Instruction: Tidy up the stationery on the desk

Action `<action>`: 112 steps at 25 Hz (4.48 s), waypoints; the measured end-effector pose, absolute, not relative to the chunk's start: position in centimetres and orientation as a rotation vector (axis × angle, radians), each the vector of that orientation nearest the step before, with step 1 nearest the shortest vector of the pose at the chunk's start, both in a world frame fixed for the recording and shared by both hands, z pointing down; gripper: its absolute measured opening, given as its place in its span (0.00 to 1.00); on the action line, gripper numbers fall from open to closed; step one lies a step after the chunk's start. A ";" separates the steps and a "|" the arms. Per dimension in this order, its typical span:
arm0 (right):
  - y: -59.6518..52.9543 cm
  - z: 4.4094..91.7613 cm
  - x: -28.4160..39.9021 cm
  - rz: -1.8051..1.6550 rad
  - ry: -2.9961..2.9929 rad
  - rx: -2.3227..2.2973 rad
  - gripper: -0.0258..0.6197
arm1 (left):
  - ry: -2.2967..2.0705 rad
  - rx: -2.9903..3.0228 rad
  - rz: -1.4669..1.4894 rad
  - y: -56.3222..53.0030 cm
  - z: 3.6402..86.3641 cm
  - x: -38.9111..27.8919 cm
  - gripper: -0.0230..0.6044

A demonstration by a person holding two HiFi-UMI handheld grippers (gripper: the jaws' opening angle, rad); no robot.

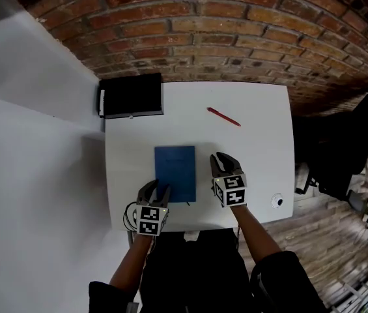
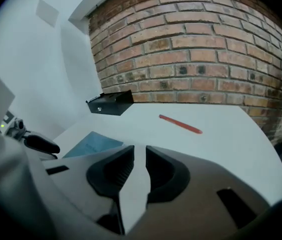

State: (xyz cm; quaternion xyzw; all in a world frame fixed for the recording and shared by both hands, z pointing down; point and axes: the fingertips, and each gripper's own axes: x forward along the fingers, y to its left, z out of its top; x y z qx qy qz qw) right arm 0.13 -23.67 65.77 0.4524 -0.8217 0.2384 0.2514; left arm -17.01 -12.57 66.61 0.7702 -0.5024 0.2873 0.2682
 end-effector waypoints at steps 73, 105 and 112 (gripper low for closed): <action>-37.8 69.0 3.7 0.273 -2.150 0.633 0.13 | -1.302 2.028 0.719 -15.1 67.2 -13.2 0.29; -26.8 65.9 5.2 0.649 -1.949 1.277 0.13 | -1.119 2.194 0.779 -10.9 66.0 -11.7 0.28; -23.5 66.1 4.3 0.783 -1.908 1.390 0.13 | -1.103 2.204 0.790 -9.6 66.1 -12.0 0.28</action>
